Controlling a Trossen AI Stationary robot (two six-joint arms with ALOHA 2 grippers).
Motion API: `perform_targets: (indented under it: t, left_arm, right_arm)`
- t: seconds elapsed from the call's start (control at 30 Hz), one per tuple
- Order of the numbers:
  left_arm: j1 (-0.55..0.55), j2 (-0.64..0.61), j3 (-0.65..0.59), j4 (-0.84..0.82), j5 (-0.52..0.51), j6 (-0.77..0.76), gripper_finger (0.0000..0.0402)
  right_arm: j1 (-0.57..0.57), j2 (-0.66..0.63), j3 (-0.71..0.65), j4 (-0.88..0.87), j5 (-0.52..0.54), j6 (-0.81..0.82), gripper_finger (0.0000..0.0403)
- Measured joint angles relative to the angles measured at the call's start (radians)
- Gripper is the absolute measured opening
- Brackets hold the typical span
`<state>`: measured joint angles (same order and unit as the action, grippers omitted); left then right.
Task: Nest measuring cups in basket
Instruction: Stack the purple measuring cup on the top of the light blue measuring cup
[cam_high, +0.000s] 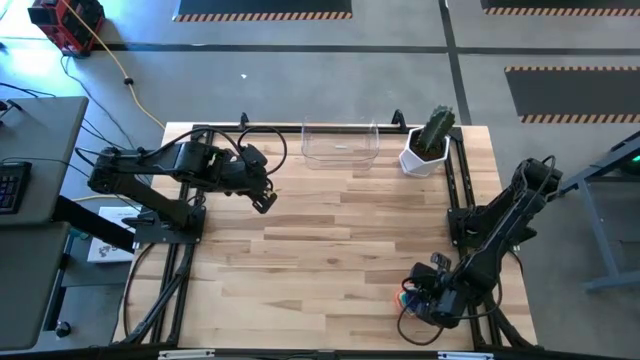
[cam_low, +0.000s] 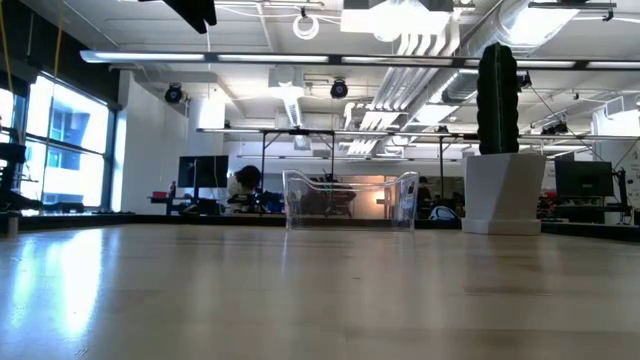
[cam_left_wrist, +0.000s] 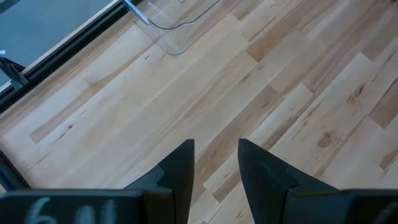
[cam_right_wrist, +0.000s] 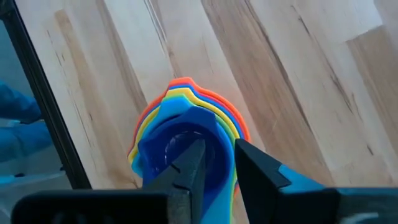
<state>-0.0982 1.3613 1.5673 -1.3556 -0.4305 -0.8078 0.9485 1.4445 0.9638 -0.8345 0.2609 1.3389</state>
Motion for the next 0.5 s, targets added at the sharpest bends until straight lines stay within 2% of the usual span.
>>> perform_targets:
  t: [0.17,0.33,0.5]
  left_arm:
    - [0.000,0.000,0.000,0.000,0.000,0.000,0.0115]
    - [0.000,0.000,0.000,0.000,-0.008,0.000,0.0115]
    - [0.000,0.000,0.000,0.000,-0.015,0.000,0.0115]
  right_arm:
    - [0.000,0.000,0.021,0.005,-0.051,0.065,0.0080]
    - [0.000,0.000,0.100,0.029,-0.071,0.110,0.0080]
    - [0.038,0.001,0.137,0.125,-0.067,0.246,0.0080]
